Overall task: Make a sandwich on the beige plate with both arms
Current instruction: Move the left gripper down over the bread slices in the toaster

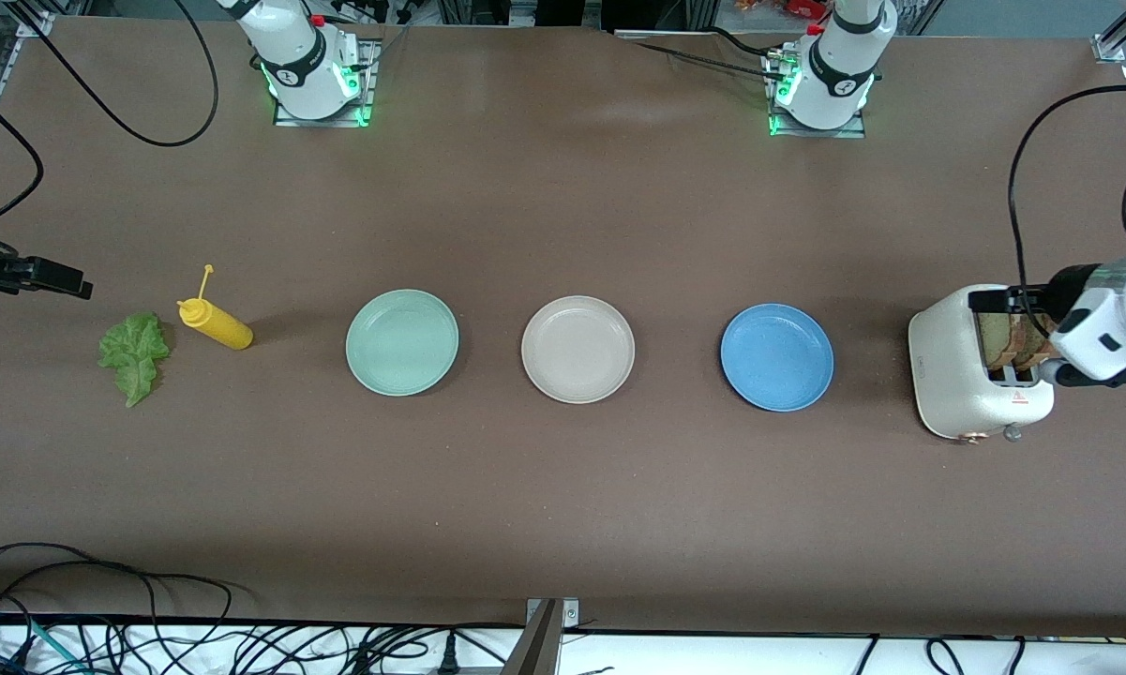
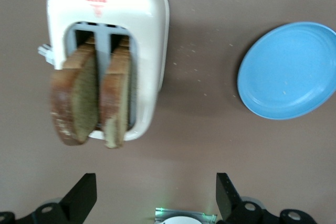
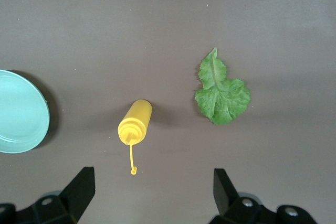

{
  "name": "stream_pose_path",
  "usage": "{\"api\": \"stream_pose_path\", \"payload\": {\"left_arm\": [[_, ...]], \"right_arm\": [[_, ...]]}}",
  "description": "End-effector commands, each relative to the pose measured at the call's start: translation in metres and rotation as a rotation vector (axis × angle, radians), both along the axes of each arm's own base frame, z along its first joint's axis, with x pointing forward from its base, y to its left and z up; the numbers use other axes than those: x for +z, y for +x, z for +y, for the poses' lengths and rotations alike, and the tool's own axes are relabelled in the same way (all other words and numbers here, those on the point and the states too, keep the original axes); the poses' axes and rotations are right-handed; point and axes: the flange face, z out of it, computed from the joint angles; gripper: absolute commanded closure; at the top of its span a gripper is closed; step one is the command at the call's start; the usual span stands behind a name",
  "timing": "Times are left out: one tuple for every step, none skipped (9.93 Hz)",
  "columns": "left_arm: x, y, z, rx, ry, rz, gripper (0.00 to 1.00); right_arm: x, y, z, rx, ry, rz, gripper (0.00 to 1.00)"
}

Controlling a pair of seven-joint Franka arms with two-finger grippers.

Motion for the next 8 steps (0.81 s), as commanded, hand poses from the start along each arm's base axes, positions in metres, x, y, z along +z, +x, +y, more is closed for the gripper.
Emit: {"api": "stream_pose_path", "payload": {"left_arm": [[-0.001, 0.001, 0.023, -0.028, 0.010, -0.020, 0.00], [-0.006, -0.002, 0.030, -0.014, 0.000, -0.020, 0.00], [-0.009, -0.003, 0.030, -0.008, 0.003, -0.023, 0.00], [-0.012, -0.005, 0.030, -0.008, 0.002, -0.020, 0.00], [-0.016, -0.007, 0.030, -0.006, 0.004, -0.029, 0.00], [-0.018, -0.014, 0.029, -0.008, 0.008, -0.059, 0.00], [-0.023, -0.022, 0.027, -0.011, 0.011, -0.080, 0.00], [-0.027, -0.027, 0.026, -0.013, 0.013, -0.102, 0.00]], "right_arm": [[0.002, 0.001, 0.001, -0.002, -0.015, 0.005, 0.00], [0.002, 0.001, 0.001, -0.002, -0.015, 0.005, 0.00], [0.002, 0.001, 0.001, -0.002, -0.015, 0.007, 0.00], [0.002, 0.001, 0.002, -0.001, -0.014, 0.007, 0.00], [0.002, 0.001, 0.002, -0.005, -0.009, 0.006, 0.00], [0.001, 0.002, 0.002, -0.010, -0.002, 0.000, 0.00], [0.002, 0.003, 0.002, -0.011, -0.003, -0.006, 0.00], [0.002, 0.003, 0.003, -0.009, 0.000, -0.008, 0.00]]}}
